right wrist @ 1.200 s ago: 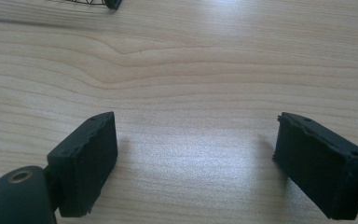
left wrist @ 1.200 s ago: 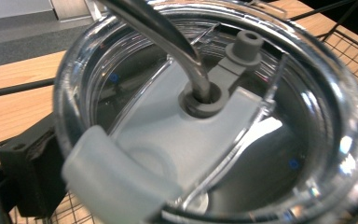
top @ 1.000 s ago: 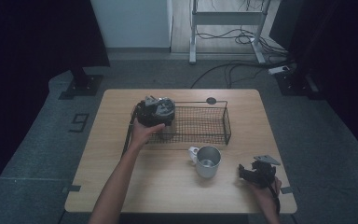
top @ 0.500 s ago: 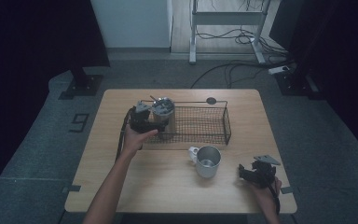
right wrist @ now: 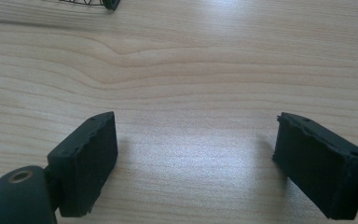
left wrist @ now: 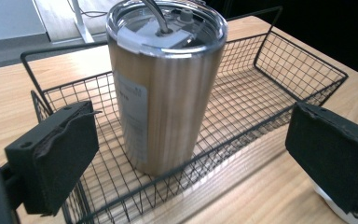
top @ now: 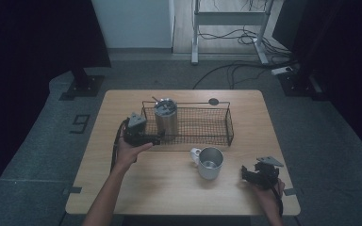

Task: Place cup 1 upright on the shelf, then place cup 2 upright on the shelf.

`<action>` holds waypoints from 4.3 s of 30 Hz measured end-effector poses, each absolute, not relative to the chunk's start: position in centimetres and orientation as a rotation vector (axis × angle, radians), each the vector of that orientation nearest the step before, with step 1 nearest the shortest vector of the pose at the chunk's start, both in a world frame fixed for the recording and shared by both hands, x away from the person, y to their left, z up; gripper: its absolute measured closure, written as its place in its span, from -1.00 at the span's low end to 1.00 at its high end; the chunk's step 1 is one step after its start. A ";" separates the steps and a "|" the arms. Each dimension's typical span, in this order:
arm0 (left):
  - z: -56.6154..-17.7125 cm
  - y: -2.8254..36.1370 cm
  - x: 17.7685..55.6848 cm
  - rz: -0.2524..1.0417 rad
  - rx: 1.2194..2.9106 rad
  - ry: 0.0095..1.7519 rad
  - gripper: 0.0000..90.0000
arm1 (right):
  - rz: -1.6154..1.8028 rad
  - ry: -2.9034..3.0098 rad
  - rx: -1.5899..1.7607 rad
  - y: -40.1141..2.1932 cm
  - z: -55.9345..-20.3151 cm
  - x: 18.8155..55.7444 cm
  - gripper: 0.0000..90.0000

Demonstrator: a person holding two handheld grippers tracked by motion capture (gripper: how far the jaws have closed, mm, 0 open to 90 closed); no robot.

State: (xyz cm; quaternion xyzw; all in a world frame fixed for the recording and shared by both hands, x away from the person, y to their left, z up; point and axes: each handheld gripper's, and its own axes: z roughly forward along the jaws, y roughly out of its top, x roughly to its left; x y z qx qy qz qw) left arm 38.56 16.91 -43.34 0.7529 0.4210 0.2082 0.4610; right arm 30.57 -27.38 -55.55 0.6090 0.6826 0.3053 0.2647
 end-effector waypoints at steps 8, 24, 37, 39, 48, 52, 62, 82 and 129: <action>-43.7 18.0 36.3 0.504 1.847 1.018 -0.92 | 0.822 1.843 1.648 -27.4 -55.5 30.6 -0.71; -47.7 22.0 32.2 0.463 1.859 1.061 -0.86 | 0.823 1.845 1.647 -27.4 -55.5 30.6 -0.71; -51.2 24.0 30.5 0.426 1.897 1.096 -0.84 | 0.819 1.840 1.647 -27.4 -55.6 30.6 -0.71; -51.7 24.0 30.4 0.428 1.912 1.107 -0.84 | 0.818 1.837 1.649 -27.4 -55.6 30.6 -0.71; -53.5 23.8 30.3 0.440 1.977 1.140 -0.84 | 0.817 1.834 1.653 -27.3 -55.5 30.5 -0.71; -53.9 23.5 30.3 0.457 2.004 1.146 -0.82 | 0.820 1.837 1.652 -27.4 -55.5 30.5 -0.71; -53.8 23.3 30.2 0.454 1.995 1.140 -0.81 | 0.871 1.828 1.658 -27.7 -55.4 30.3 -0.71; -54.3 23.1 30.4 0.464 1.968 1.166 -0.74 | 1.051 1.838 1.518 -26.4 -52.2 28.0 -0.69; -54.5 22.6 30.9 0.428 2.026 1.197 -0.72 | 1.345 1.985 1.276 -19.0 -48.8 26.4 -0.72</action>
